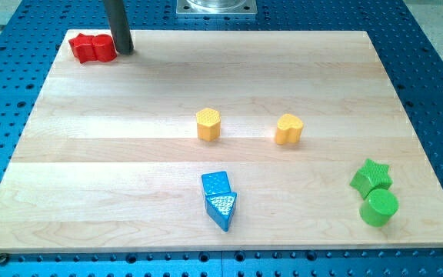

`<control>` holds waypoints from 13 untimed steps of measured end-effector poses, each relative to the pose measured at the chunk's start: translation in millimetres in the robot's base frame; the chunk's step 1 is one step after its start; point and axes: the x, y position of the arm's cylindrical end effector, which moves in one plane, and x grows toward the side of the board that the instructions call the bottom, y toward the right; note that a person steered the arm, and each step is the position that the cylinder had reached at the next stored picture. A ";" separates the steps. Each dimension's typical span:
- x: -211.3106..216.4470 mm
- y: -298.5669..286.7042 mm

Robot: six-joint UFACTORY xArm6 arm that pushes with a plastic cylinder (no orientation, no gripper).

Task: Push the yellow blocks to the center left

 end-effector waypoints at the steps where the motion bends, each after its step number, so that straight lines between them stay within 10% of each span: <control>1: 39.3 141.8; 3: 157.7 329.1; 7: 247.6 255.5; 11: 172.7 218.0; 13: 203.0 169.9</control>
